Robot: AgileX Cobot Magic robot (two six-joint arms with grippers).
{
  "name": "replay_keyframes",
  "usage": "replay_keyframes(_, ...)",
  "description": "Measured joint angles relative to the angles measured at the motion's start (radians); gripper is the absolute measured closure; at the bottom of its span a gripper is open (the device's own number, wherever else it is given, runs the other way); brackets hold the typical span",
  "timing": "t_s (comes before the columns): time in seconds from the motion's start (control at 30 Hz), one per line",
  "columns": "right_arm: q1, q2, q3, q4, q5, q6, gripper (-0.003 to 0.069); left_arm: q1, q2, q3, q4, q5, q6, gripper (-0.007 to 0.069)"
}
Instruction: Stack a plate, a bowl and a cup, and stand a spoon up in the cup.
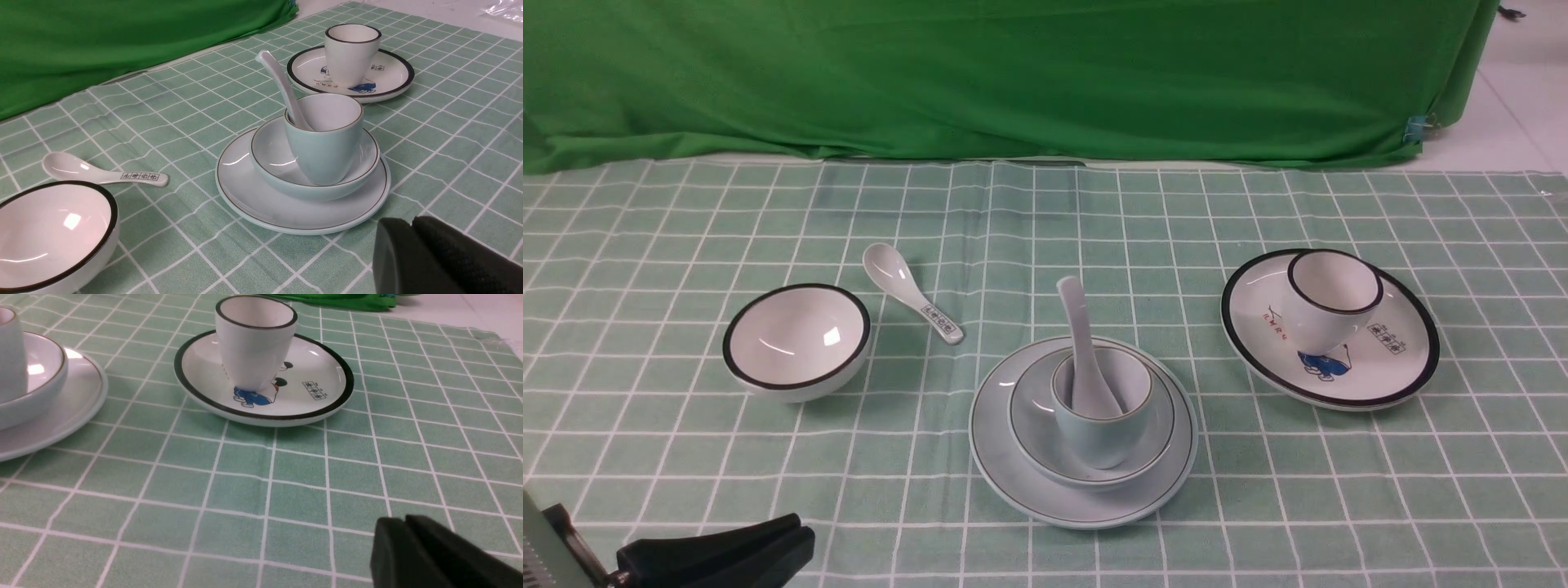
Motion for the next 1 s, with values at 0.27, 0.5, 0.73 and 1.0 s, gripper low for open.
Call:
replay_keyframes(0.27, 0.0, 0.0, 0.0, 0.0, 0.0, 0.0, 0.0573, 0.022, -0.021, 0.022, 0.009, -0.016, 0.001, 0.0608)
replay_keyframes(0.5, 0.0, 0.0, 0.0, 0.0, 0.0, 0.0, 0.0564, 0.355, -0.254, 0.103, 0.004, -0.045, -0.038, 0.0608)
replay_keyframes(0.73, 0.0, 0.0, 0.0, 0.0, 0.0, 0.0, 0.0547, 0.634, -0.412, 0.164, 0.003, 0.153, -0.1, 0.0608)
replay_keyframes(1.0, 0.0, 0.0, 0.0, 0.0, 0.001, 0.0, 0.0529, 0.658, -0.413, 0.166, -0.003, 0.214, -0.13, 0.0608)
